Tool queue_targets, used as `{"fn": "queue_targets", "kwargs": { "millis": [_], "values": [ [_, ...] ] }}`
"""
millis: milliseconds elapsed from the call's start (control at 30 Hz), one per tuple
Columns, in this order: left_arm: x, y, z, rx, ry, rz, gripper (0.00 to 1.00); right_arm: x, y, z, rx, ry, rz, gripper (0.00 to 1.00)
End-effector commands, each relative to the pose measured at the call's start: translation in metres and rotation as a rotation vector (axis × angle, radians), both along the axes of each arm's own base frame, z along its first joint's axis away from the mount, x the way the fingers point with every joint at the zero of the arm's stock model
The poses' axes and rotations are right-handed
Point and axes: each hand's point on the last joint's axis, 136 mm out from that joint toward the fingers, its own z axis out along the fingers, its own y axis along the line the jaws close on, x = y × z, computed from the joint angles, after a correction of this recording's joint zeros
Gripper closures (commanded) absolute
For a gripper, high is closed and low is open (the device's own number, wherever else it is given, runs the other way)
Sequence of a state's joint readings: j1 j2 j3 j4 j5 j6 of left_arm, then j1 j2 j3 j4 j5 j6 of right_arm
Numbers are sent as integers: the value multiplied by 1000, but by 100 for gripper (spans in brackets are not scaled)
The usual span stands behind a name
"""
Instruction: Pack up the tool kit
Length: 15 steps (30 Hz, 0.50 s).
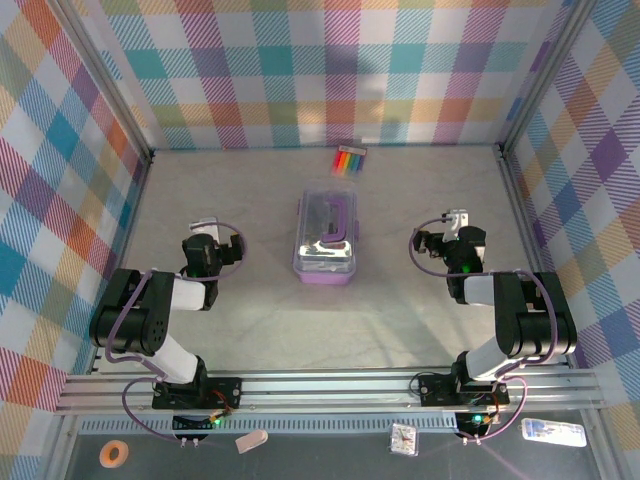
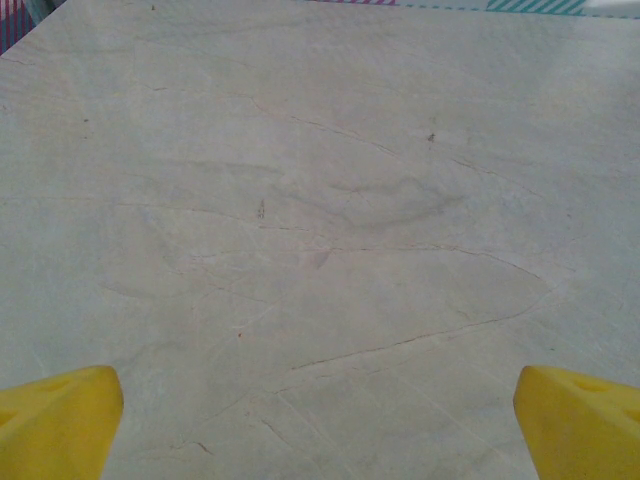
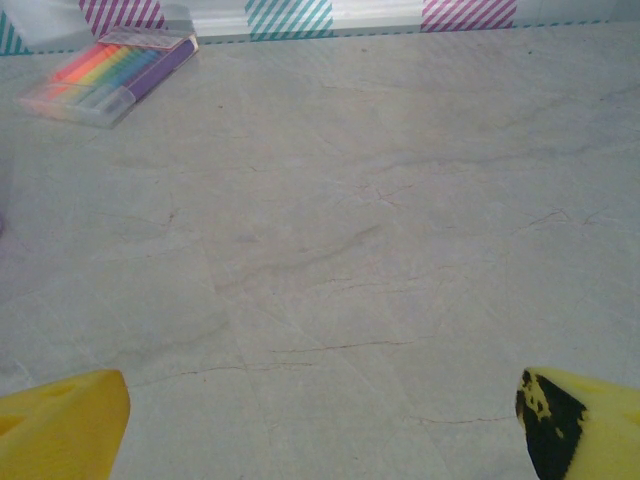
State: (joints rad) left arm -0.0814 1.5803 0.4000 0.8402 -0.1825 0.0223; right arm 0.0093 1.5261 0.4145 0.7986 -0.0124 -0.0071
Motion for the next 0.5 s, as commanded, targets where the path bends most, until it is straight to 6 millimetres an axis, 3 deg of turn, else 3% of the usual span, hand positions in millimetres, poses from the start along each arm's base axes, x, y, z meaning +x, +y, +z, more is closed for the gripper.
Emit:
{"fn": "queue_targets", "kwargs": {
  "millis": [0,467],
  "values": [
    [5,-1,9,-16,-32,-6,0,2,0,2,16,-6,0,1],
    [5,-2,10,-15,-33,-8,0,2,0,2,16,-7,1,1]
  ]
}}
